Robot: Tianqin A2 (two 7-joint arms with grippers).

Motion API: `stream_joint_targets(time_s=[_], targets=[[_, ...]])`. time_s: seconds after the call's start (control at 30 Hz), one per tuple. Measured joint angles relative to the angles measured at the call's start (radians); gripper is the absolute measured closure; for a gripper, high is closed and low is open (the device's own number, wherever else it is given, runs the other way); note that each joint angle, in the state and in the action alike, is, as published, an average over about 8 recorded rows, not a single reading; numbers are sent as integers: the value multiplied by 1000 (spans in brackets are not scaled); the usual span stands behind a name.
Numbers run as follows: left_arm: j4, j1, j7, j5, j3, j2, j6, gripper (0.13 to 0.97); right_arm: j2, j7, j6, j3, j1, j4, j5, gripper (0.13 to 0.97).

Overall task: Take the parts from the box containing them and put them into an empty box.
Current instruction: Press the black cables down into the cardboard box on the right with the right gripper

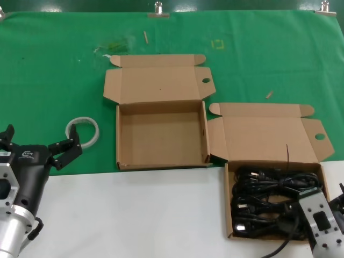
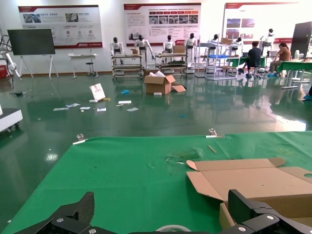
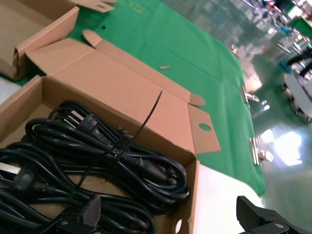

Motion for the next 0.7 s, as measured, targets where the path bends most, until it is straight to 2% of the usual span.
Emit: stream_joint_targets(time_s=[0.33, 0.7], targets=[[0, 0, 0, 0, 0, 0, 0, 132, 0, -236, 2, 12, 78, -64, 85, 129], [0, 0, 0, 0, 0, 0, 0, 132, 0, -309, -15, -1, 145, -153, 115, 129]])
